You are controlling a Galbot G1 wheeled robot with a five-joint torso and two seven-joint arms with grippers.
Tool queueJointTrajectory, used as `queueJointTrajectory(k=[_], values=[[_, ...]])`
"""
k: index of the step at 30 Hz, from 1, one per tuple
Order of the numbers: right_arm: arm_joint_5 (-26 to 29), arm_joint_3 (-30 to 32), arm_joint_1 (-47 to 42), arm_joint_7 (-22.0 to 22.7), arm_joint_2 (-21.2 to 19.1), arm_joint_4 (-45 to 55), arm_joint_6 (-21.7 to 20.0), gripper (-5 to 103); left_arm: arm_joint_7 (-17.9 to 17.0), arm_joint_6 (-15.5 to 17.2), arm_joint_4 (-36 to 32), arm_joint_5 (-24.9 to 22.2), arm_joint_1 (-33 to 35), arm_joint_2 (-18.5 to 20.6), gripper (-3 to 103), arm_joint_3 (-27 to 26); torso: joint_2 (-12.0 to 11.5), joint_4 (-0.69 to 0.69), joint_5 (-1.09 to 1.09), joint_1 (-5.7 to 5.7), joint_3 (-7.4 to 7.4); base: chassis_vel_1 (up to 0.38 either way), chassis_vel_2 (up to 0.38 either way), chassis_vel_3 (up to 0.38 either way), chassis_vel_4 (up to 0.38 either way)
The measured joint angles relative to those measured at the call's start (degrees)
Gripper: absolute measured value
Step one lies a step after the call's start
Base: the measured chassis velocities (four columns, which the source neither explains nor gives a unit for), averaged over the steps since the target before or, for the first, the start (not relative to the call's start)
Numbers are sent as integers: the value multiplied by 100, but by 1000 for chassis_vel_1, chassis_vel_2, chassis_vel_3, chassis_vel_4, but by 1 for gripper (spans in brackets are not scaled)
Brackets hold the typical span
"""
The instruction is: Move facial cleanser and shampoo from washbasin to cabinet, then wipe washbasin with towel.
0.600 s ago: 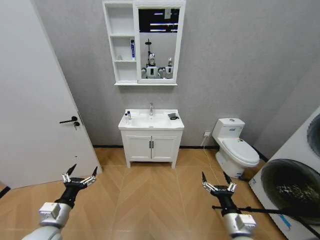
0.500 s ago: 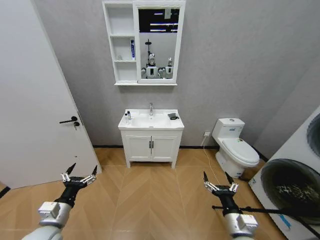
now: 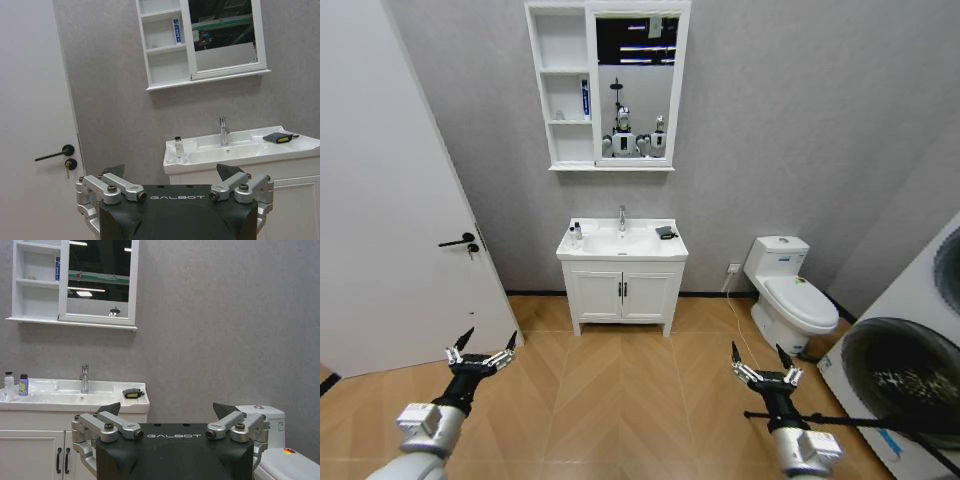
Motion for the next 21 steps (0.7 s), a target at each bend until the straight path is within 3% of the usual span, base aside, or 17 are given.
queueJointTrajectory(k=[11,21], values=[[61,42,-49,108,-12,16,-39,100,-38,-239,40,102,-79,-106,100,131,1,0,0,-2,-1,-13,19,18,-15],[58,21,-50,121,-23,12,-23,100,-29,-353,67,110,-92,-73,100,140,1,1,0,0,0,-168,153,148,-150]])
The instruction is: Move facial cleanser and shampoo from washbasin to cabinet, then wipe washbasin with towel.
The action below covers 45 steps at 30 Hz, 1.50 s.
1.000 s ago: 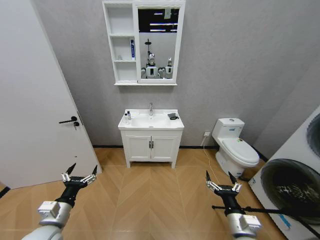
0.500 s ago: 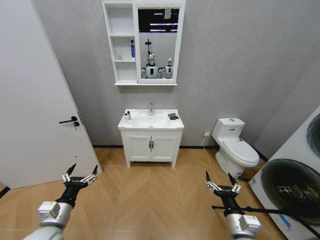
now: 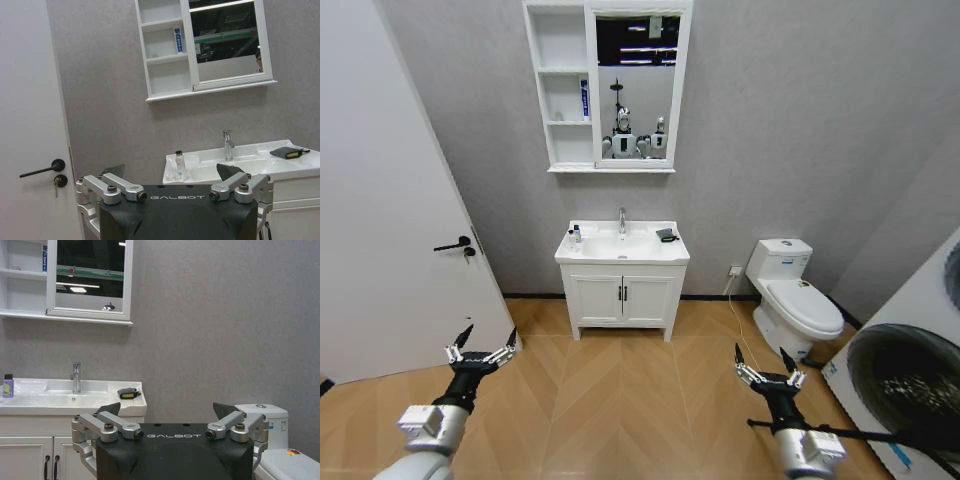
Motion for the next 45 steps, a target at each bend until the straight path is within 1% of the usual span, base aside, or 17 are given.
queueJointTrajectory(k=[6,9,10,13,18,19,20,21,24,26,30,34,36,39,43,44,45], values=[[4,-1,6,0,-8,4,4,100,24,69,-39,-30,-18,15,100,-8,0,-2,-3,1,-1,-265,263,262,-259],[6,8,3,0,-6,12,8,100,24,96,-48,26,-7,11,100,-32,-1,-1,2,2,0,-279,274,311,-291],[2,8,1,0,5,13,14,100,23,94,-62,78,9,2,100,-38,-1,-1,-2,1,0,-339,341,333,-342],[-24,-5,-2,-2,27,5,36,100,8,55,-105,123,21,-8,100,-60,-1,0,2,1,1,-333,358,354,-349],[-38,-13,-15,-2,34,16,52,100,-8,54,-158,76,31,-3,100,-88,0,-2,-3,0,-1,-371,367,376,-374],[-49,-12,-13,-1,35,16,59,100,-5,36,-162,59,32,-3,100,-93,-2,0,3,4,2,-340,347,340,-384],[-72,-11,-12,6,37,11,73,100,3,21,-161,54,30,-5,103,-93,-2,-1,-1,5,2,-373,347,340,-361],[-72,-11,-12,6,37,11,73,100,3,21,-161,54,30,-5,103,-93,-2,-1,-1,5,2,-373,347,340,-361],[-202,-6,-16,20,45,-11,147,100,66,-57,-162,39,38,-20,99,-81,-1,0,2,2,1,-356,349,361,-353],[-223,-9,-11,35,46,-17,159,100,81,-60,-171,-9,41,-22,99,-70,-2,-1,-3,5,2,-353,354,361,-342],[-297,-20,20,65,43,-49,287,100,139,-99,-186,-59,34,-16,99,-64,-2,-1,0,4,2,-343,332,335,-325],[-369,-15,24,63,44,-65,310,100,183,-121,-146,38,22,17,97,-64,-3,0,1,5,1,-242,265,238,-202],[-383,-15,24,62,44,-66,306,100,192,-122,-127,71,14,35,99,-62,-3,0,0,7,2,-161,89,83,-97],[-421,-52,13,51,50,-40,262,100,173,-120,-26,106,-43,164,100,-33,-2,-4,0,1,0,-55,55,-5,15],[-453,-82,7,52,61,-9,219,100,168,-116,117,89,-116,313,100,13,0,-2,-3,-4,-1,41,-13,-66,-22],[-468,-90,8,52,62,3,201,100,171,-102,257,25,-188,456,100,84,2,0,2,-6,-2,92,-46,-44,15],[-485,-93,7,48,61,3,192,100,172,-63,403,-55,-290,586,103,188,2,1,0,-6,-2,92,-41,-34,68]])
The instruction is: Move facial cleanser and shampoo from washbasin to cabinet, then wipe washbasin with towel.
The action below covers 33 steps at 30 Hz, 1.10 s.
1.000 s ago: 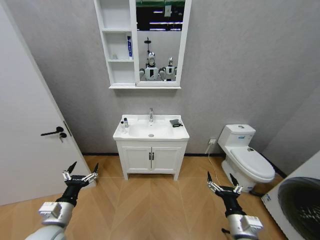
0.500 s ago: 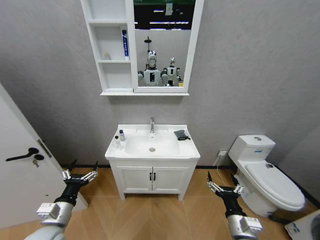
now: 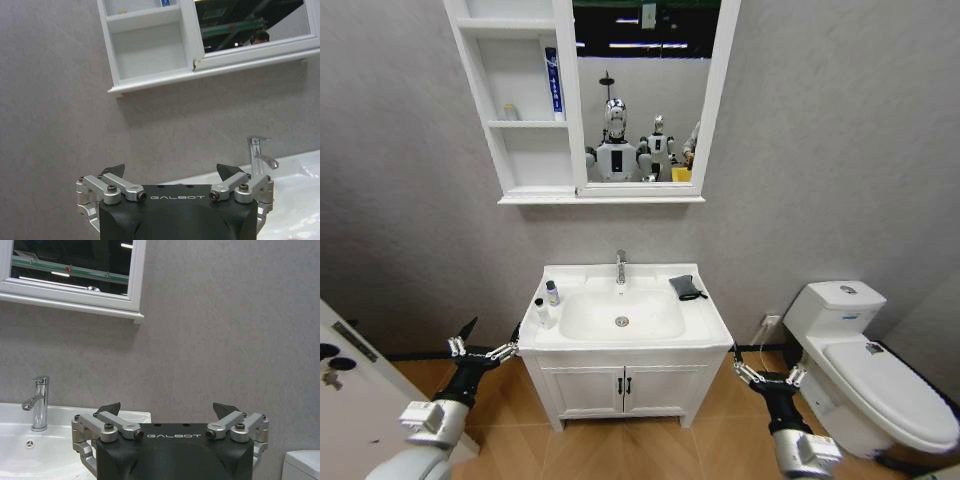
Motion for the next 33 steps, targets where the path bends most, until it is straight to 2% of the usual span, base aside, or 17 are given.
queueJointTrajectory(k=[4,6,7,9,12,13,14,21,23,33], values=[[-33,2,15,-34,-5,-23,2,100,-161,132,303,-186,-359,187,95,325,0,-1,0,0,0,30,-20,-13,31],[-33,32,30,-37,-6,-48,4,100,-315,293,581,-353,-750,307,90,781,-2,-2,-1,5,2,0,0,0,0],[-33,32,30,-37,-6,-48,4,100,-315,293,581,-353,-750,307,90,781,-2,-2,-1,5,2,0,0,0,0],[-29,60,32,-35,-12,-93,13,100,-391,384,861,-380,-1097,418,89,1265,-3,-3,-1,8,2,0,0,0,0],[-29,66,34,-34,-13,-116,15,100,-401,389,956,-376,-1202,448,89,1400,-3,-3,-1,8,2,0,0,0,0],[-33,78,34,-34,-8,-150,17,100,-414,390,1152,-358,-1404,490,86,1626,-3,-1,1,8,3,0,0,0,0],[-36,91,23,-34,5,-168,18,100,-419,388,1328,-339,-1591,508,89,1795,-3,-2,1,8,2,0,0,0,0],[-25,205,-55,-20,5,-195,31,100,-517,329,2002,-315,-2303,447,92,2142,-3,-2,0,8,2,0,0,0,0],[1,245,-56,-2,-5,-211,33,100,-545,318,2326,-334,-2673,441,88,2316,-3,-2,0,8,2,0,0,0,0],[25,289,-90,34,9,-256,35,100,-605,315,3044,-379,-3385,236,90,2763,-3,-2,1,7,2,0,0,0,0]])
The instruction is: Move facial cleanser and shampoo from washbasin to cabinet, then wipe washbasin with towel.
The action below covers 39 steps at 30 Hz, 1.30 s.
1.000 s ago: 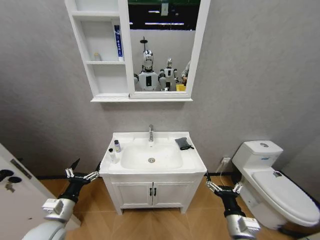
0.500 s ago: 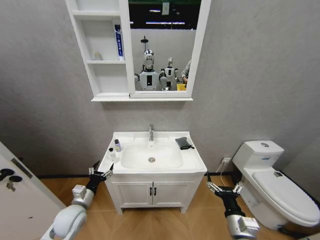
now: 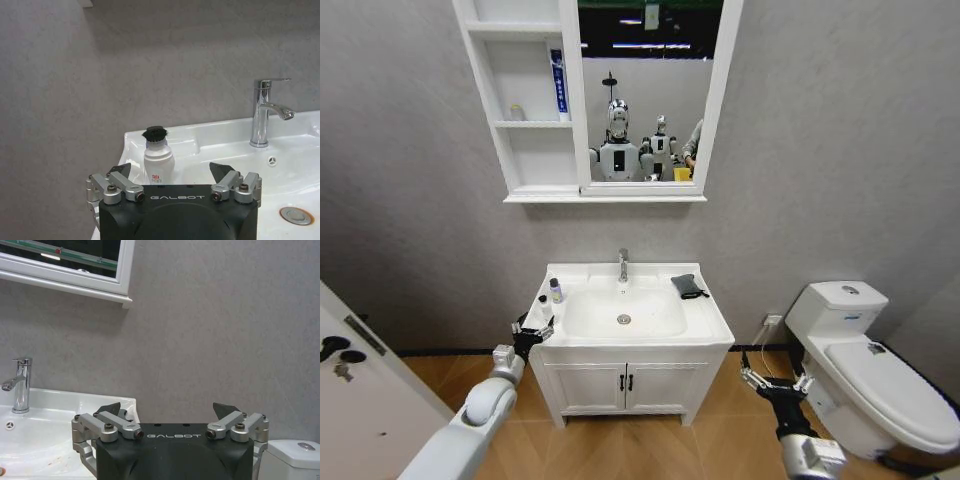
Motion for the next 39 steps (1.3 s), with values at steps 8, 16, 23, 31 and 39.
queueJointTrajectory(k=[8,16,23,31,39], values=[[97,75,2,58,-63,-4,0,100,-100,-102,516,26,-474,-220,89,233,0,0,0,0,0,0,0,0,0],[144,84,17,82,-96,-35,0,100,-145,-170,941,44,-811,-349,91,376,0,0,0,0,0,0,0,0,0],[200,99,26,99,-123,-53,-10,100,-320,-167,1340,60,-1149,-477,90,491,0,0,0,0,0,0,0,0,0],[211,98,30,109,-117,-75,-14,100,-431,-78,1495,81,-1254,-559,66,485,0,0,0,0,0,0,0,0,0],[216,96,35,113,-112,-94,-14,100,-389,-84,1486,65,-1290,-556,36,507,0,0,-2,0,0,0,0,0,0]])
